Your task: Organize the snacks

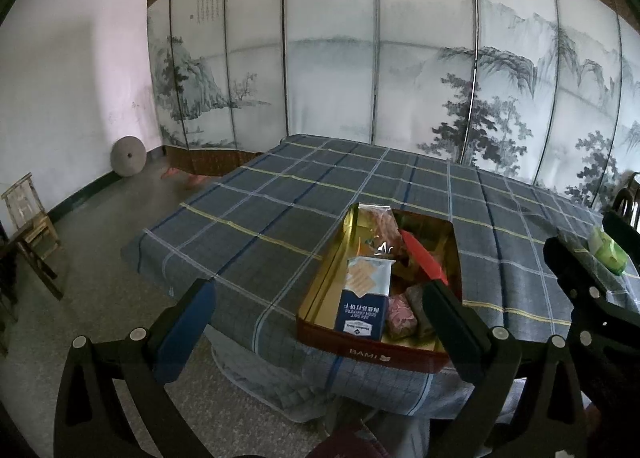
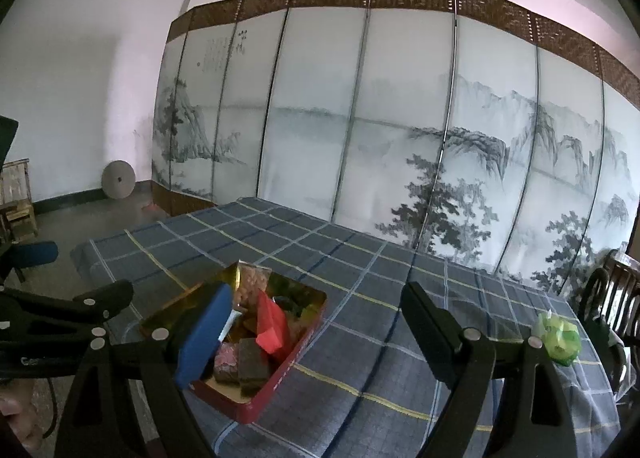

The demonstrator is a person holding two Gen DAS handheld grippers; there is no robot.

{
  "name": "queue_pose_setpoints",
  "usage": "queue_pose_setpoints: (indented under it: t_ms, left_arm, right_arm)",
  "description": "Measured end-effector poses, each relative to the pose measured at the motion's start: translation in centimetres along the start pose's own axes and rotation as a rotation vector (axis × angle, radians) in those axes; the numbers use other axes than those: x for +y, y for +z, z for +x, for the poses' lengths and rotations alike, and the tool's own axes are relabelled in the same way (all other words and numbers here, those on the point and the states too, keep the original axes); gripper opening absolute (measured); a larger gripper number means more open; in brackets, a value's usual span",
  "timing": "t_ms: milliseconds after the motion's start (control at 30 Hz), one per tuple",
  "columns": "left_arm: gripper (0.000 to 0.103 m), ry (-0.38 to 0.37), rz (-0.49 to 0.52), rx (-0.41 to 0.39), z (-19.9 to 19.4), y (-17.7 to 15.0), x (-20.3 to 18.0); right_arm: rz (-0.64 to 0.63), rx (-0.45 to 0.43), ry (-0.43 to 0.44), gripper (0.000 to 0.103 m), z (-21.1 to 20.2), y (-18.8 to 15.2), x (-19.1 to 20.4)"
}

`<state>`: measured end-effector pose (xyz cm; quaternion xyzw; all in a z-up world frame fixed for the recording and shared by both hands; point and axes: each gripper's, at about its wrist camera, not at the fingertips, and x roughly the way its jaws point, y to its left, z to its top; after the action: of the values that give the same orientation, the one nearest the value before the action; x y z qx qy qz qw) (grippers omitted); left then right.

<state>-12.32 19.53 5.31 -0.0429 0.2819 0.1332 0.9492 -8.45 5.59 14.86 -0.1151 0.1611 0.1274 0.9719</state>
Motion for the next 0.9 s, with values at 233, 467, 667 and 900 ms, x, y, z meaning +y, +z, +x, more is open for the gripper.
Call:
queue_pose_setpoints:
  t_ms: [233, 467, 667, 900]
  left_arm:
    - [0.102, -0.001, 0.006, 0.001, 0.1, 0.0, 0.0]
    - [0.103, 0.006, 0.022, 0.004, 0.6, 0.0, -0.1]
    - [0.103, 0.005, 0.041, 0.012, 1.4, 0.0, -0.5]
    - [0.103, 0.008, 0.061, 0.03, 2.4, 0.2, -0.9]
  right_arm:
    - [0.008, 0.032, 0.0, 0.088, 0.7, -0.2, -0.1]
    - [0.009, 0.043, 0.007, 0.088, 0.9, -0.4, -0.1]
    - [0.025, 0.05, 0.01, 0.088, 1.4, -0.6, -0.6]
    - [0.037, 0.072, 0.019, 0.088, 2.3, -1.0, -0.9]
